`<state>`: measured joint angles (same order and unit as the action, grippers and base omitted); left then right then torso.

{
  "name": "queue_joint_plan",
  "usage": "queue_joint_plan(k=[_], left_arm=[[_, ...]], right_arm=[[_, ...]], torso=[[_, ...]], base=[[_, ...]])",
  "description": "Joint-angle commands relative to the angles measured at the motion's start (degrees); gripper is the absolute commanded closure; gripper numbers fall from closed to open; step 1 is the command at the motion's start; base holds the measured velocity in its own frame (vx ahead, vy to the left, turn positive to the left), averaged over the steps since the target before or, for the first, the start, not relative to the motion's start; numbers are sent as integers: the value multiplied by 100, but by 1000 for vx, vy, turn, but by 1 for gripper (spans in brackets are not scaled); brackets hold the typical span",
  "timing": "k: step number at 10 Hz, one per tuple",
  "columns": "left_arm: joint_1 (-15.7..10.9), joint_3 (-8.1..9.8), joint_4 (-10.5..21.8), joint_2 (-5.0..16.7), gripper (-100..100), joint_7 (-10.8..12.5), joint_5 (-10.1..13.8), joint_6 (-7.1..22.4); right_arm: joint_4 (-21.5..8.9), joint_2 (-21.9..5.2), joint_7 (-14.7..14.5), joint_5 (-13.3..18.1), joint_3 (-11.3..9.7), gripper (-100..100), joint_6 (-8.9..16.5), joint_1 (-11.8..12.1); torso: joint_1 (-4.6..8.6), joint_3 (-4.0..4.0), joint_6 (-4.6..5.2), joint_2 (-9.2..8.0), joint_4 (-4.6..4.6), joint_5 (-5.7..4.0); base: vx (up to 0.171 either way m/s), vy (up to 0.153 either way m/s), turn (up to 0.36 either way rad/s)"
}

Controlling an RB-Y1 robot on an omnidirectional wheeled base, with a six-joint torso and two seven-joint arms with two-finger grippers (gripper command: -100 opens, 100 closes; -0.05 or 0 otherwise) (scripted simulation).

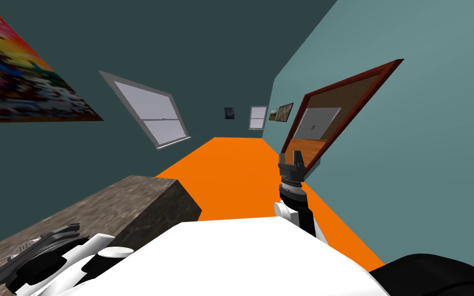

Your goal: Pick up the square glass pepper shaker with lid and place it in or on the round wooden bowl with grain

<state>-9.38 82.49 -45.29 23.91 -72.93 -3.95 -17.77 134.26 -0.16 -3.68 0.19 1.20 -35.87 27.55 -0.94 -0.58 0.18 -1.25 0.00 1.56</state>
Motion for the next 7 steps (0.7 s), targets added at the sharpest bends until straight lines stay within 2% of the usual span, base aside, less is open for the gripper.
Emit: queue_joint_plan(k=[1, 4, 5, 6, 7], left_arm=[[61, -85, -3, 92, 100, 94, -16, -39], [194, -275, -74, 253, 100, 307, -48, -115], [174, -233, -138, 178, 100, 249, -41, -56], [191, -233, -158, 191, -100, 269, -41, -52], [193, -230, -156, 192, -100, 266, -41, -53]], right_arm=[[0, 0, 0, 0, 0, 0, 0, 0], [0, 0, 0, 0, 0, 0, 0, 0], [0, 0, 0, 0, 0, 0, 0, 0], [0, 0, 0, 0, -1, 0, 0, 1], [0, 0, 0, 0, -1, 0, 0, 1]], torso=[[0, 0, 0, 0, 0, 0], [-3, 1, 3, 3, 1, 0], [5, 5, 3, 12, -1, -2], [21, 25, 22, 48, -6, 1], [32, 44, 26, 80, -14, -1]], base=[[-227, 56, 211], [-212, 77, 174], [-85, 30, 53], [-19, 7, 2], [-10, 3, 0]])
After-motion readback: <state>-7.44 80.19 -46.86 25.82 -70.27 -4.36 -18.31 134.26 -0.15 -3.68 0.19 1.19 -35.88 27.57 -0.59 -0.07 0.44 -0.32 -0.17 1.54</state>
